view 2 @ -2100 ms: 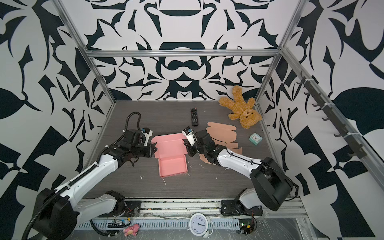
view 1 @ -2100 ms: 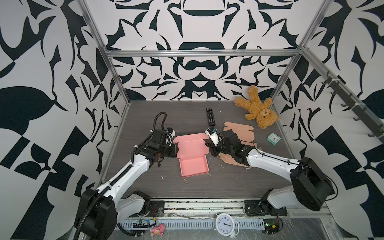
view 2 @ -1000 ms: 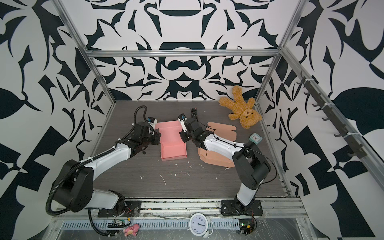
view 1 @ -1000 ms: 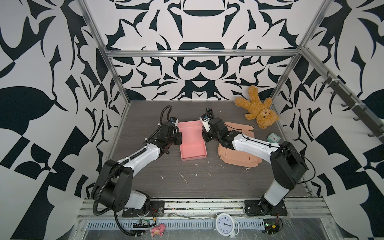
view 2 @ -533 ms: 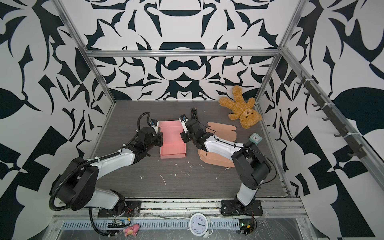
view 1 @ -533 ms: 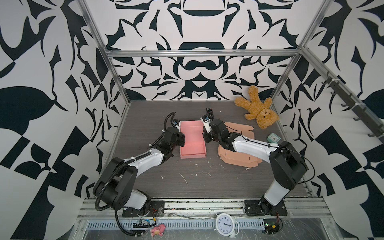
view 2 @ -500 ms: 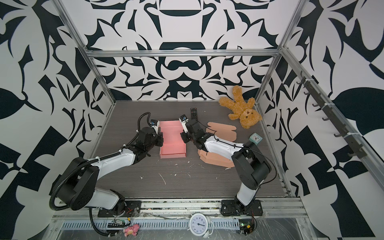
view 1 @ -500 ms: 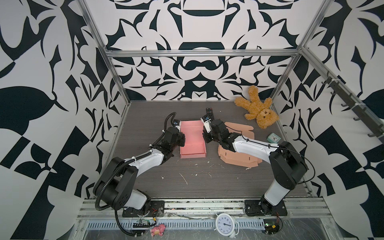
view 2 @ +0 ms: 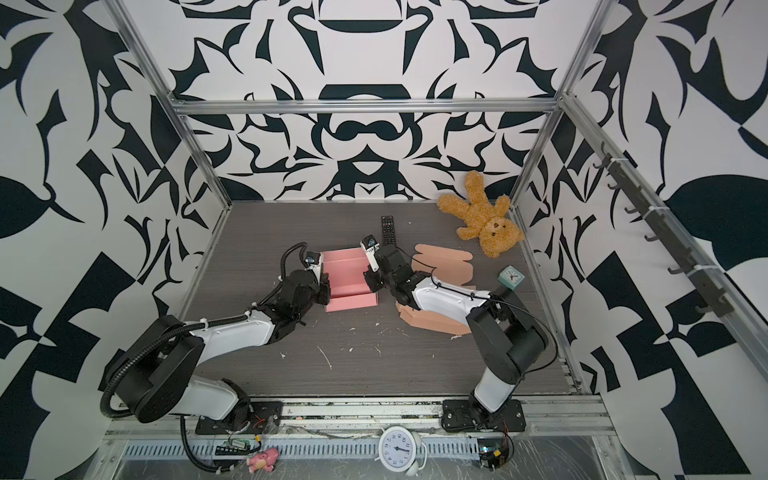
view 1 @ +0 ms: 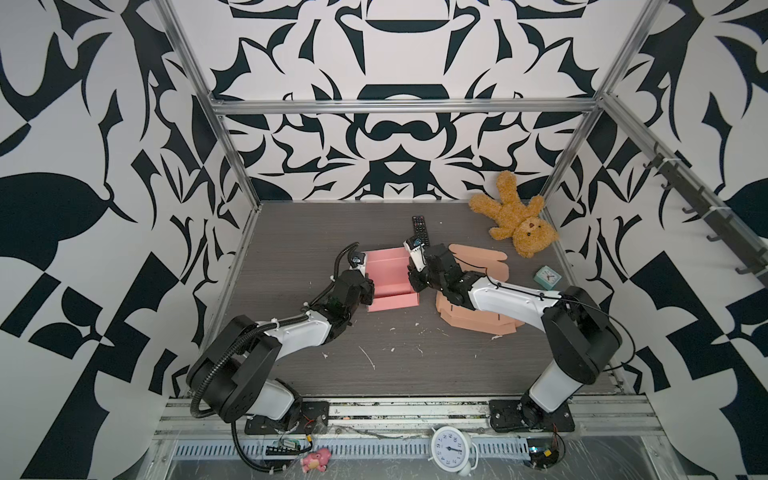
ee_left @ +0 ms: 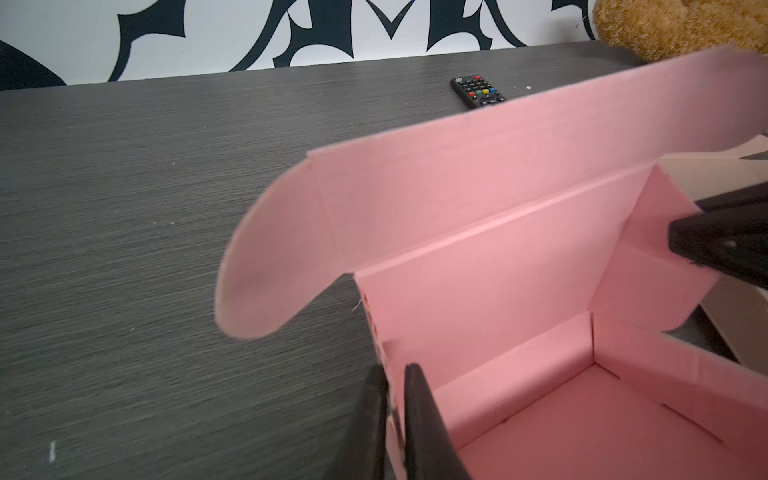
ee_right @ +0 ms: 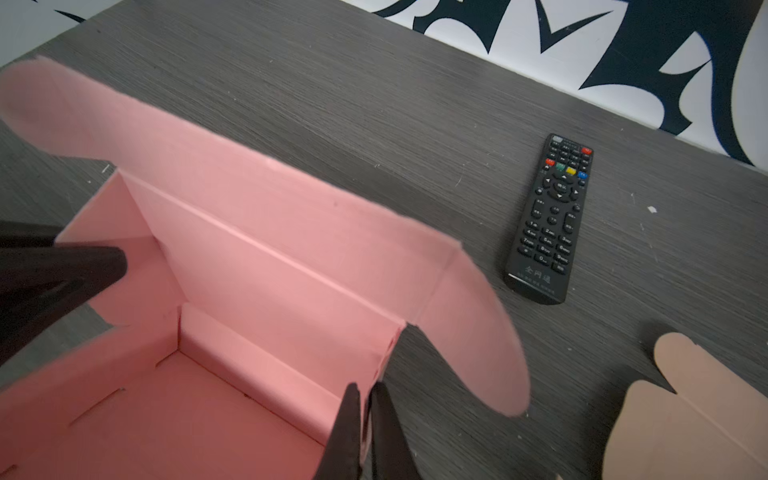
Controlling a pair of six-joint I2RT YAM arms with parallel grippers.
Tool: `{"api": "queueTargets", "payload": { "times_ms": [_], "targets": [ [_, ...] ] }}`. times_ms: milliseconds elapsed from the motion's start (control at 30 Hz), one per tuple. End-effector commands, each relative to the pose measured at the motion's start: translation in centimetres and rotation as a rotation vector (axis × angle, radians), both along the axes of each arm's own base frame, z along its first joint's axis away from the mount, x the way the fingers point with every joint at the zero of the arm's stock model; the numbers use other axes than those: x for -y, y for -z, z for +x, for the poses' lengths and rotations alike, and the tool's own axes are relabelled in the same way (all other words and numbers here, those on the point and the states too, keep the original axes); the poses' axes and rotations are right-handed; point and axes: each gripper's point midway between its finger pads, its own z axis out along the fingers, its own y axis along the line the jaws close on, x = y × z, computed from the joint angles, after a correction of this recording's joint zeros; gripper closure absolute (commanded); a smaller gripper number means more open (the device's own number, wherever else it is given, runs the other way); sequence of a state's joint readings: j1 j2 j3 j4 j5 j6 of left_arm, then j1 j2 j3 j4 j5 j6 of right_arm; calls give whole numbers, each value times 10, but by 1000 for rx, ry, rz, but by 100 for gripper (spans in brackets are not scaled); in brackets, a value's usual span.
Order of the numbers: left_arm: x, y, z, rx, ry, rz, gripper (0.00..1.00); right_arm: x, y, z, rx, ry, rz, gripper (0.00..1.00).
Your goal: Fold the paper box
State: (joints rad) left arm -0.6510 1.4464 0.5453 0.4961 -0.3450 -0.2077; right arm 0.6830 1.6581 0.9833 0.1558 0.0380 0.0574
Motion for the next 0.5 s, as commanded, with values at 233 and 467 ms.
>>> {"api": "queueTargets", "payload": {
  "times_ms": [233,467],
  "targets": [
    [19,4,-25,47,75,36,85,-15,-18,-24,1,-84,107,88],
    [22,0,-35,90,81,42,86,-7,-7,-32,-18,-71,98,86]
  ]
}}
